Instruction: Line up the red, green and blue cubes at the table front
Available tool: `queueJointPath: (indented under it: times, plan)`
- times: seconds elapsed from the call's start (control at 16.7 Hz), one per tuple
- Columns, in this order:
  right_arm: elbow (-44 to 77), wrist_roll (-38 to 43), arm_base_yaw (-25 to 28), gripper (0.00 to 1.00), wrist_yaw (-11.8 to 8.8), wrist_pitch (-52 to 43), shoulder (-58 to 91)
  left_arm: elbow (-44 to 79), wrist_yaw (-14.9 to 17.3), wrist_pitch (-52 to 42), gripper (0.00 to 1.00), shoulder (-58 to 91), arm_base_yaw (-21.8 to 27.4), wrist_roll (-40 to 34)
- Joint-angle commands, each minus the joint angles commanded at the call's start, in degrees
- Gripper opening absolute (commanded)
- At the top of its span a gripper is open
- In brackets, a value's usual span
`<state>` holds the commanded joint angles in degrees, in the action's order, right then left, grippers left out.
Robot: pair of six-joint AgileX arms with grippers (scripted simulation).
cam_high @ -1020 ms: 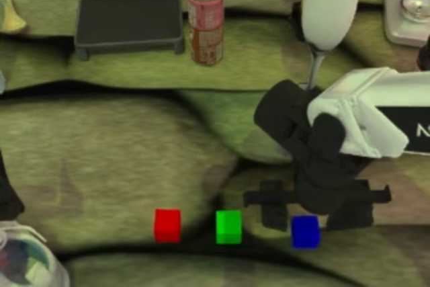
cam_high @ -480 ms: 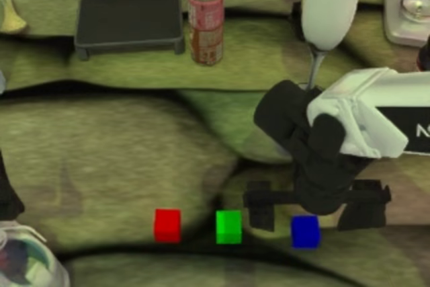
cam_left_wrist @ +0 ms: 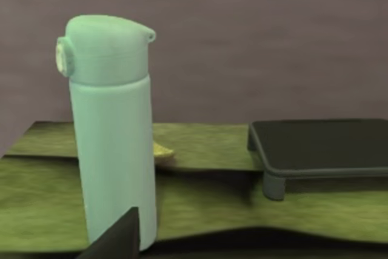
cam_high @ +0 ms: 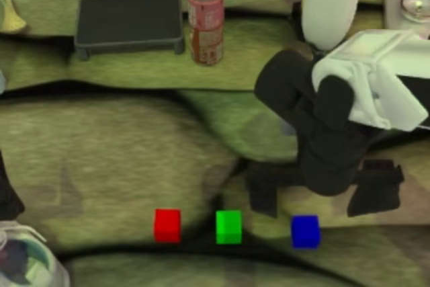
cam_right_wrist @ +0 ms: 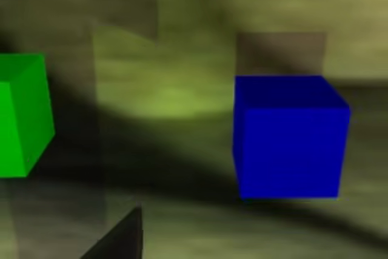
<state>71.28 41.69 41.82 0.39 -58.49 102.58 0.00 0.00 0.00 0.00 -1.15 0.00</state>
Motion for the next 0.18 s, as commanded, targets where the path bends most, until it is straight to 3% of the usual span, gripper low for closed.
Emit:
queueJointPath:
  times: [0.18]
  plan:
    - [2.5,-0.3,0.1,1.0,0.0,-3.6,-1.9,0.0,0.0,0.0,1.0,0.0,0.0,0.0]
